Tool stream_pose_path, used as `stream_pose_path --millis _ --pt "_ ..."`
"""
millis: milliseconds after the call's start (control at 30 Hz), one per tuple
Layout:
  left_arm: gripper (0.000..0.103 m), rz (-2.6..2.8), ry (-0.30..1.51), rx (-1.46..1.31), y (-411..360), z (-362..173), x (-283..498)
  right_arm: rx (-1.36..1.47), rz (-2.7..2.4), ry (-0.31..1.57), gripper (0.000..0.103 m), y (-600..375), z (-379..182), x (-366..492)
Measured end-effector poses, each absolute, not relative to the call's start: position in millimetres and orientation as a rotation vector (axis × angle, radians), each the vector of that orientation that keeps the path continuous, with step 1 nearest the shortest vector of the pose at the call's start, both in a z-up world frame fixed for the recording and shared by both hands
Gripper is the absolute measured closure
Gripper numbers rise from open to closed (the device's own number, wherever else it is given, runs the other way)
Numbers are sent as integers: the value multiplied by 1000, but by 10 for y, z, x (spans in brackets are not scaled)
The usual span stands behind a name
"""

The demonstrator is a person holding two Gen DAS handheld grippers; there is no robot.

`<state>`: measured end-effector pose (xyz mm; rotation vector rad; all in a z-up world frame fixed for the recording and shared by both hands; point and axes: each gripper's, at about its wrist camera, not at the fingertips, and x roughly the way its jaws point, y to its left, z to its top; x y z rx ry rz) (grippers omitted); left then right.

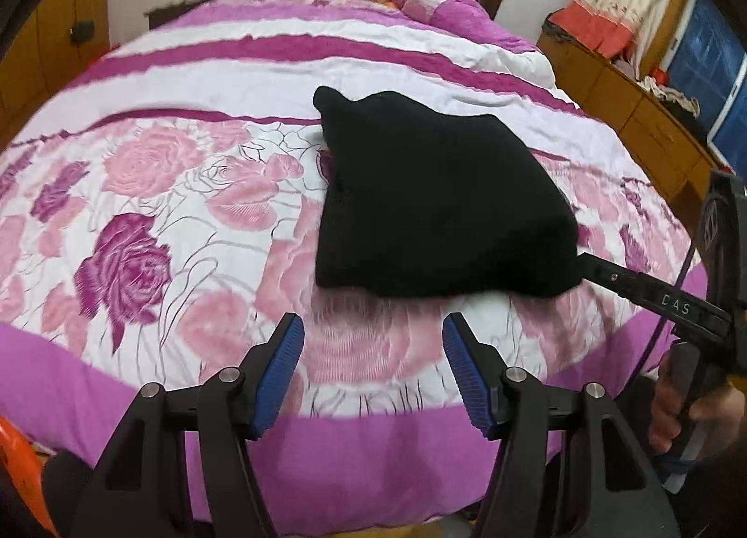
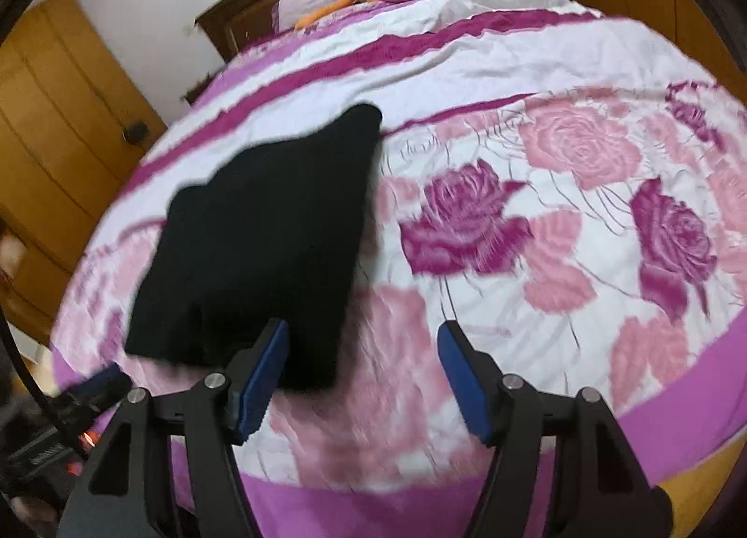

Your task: Fold small clothes

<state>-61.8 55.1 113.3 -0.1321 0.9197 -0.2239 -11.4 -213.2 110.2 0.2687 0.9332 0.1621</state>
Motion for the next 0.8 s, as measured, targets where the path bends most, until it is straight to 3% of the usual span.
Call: stream_pose_path --millis 400,800 --pt "45 -144 925 -88 588 548 -738 51 110 942 33 -1672 737 -513" --pt "42 -112 873 -26 488 402 -739 -202 9 811 25 -1339 486 -683"
